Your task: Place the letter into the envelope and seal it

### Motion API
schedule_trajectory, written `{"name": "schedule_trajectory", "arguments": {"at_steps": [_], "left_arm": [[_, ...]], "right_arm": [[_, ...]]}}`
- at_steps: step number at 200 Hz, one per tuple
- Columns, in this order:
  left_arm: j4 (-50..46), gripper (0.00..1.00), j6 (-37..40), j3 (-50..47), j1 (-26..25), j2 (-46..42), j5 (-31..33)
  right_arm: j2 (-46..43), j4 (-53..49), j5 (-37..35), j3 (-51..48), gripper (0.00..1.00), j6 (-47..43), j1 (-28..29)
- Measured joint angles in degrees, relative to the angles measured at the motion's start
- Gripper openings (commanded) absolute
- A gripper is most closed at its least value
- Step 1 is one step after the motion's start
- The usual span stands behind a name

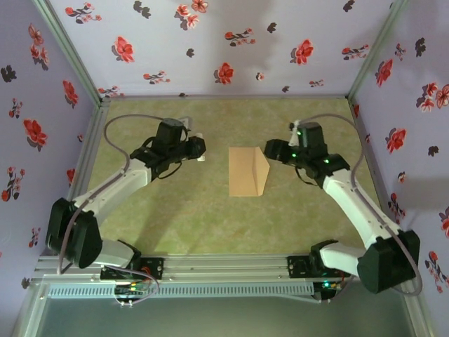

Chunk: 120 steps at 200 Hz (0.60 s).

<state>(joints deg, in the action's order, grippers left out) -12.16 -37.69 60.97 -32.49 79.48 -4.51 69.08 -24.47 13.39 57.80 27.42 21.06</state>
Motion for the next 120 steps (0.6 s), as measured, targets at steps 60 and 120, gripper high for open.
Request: {"name": "schedule_trajectory", "arguments": {"at_steps": [60, 120], "left_arm": [[4.0, 0.0, -12.0, -1.2, -3.4, -3.1, 5.6], [7.5, 0.0, -14.7, -4.0, -3.6, -4.6, 3.8]], "right_arm": [[12.9, -1.2, 7.3, 11.2, 0.65, -3.5, 15.5], [18.4, -0.9, 7.9, 16.5, 0.63, -4.5, 19.8]]}}
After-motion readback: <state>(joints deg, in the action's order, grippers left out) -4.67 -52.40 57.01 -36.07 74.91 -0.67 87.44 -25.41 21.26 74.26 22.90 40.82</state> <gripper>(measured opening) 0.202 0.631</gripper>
